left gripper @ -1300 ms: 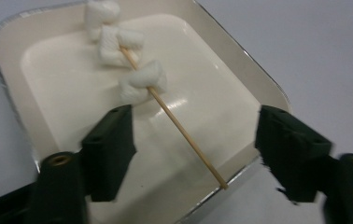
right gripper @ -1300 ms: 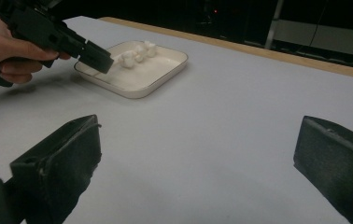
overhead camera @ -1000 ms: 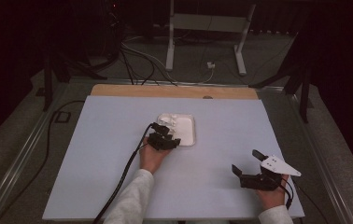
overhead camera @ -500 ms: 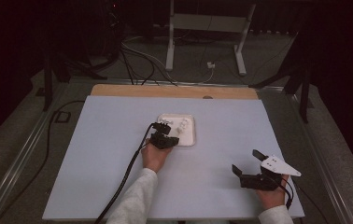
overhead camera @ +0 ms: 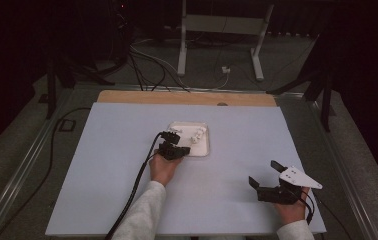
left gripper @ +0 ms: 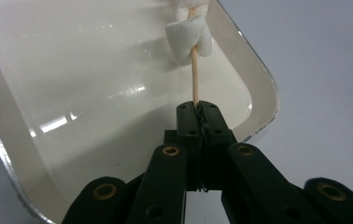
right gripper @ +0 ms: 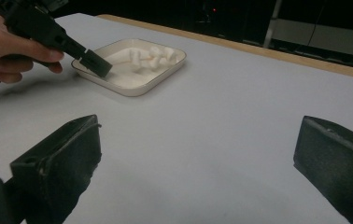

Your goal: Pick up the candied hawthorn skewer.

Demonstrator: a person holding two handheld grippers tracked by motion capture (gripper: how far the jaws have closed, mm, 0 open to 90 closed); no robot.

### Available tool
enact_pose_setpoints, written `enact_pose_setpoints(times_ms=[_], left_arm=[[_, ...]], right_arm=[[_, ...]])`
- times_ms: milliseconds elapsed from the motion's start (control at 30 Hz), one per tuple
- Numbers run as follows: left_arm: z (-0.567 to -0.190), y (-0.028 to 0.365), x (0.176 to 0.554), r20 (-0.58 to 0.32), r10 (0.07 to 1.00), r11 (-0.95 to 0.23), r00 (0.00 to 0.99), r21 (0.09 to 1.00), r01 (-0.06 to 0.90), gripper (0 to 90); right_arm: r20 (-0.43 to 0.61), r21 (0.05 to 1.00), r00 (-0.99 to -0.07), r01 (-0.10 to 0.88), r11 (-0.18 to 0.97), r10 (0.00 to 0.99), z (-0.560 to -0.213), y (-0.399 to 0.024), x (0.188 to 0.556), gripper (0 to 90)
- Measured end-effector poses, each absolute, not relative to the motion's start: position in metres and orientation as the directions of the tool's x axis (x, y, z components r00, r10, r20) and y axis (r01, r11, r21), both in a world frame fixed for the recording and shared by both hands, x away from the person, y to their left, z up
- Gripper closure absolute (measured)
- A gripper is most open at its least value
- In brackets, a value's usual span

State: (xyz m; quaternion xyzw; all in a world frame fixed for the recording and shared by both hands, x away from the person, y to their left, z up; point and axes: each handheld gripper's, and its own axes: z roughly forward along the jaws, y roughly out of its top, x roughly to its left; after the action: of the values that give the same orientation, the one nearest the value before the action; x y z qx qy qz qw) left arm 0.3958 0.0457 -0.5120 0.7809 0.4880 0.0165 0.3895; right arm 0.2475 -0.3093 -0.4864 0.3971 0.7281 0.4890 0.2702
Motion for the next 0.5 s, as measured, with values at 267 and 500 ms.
enact_pose_setpoints(times_ms=[267, 500], left_arm=[[-0.5, 0.051, 0.391, -0.353, 0.759, -0.209, 0.547, 0.663, 0.718, 90.0], [-0.493, 0.057, 0.386, -0.354, 0.751, -0.2, 0.558, 0.683, 0.703, 90.0]], right_arm=[[-0.006, 0.926, -0.54, 0.314, 0.208, 0.842, -0.487, -0.309, 0.247, 1.2], [-0.004, 0.926, -0.54, 0.316, 0.207, 0.842, -0.487, -0.309, 0.247, 1.2]])
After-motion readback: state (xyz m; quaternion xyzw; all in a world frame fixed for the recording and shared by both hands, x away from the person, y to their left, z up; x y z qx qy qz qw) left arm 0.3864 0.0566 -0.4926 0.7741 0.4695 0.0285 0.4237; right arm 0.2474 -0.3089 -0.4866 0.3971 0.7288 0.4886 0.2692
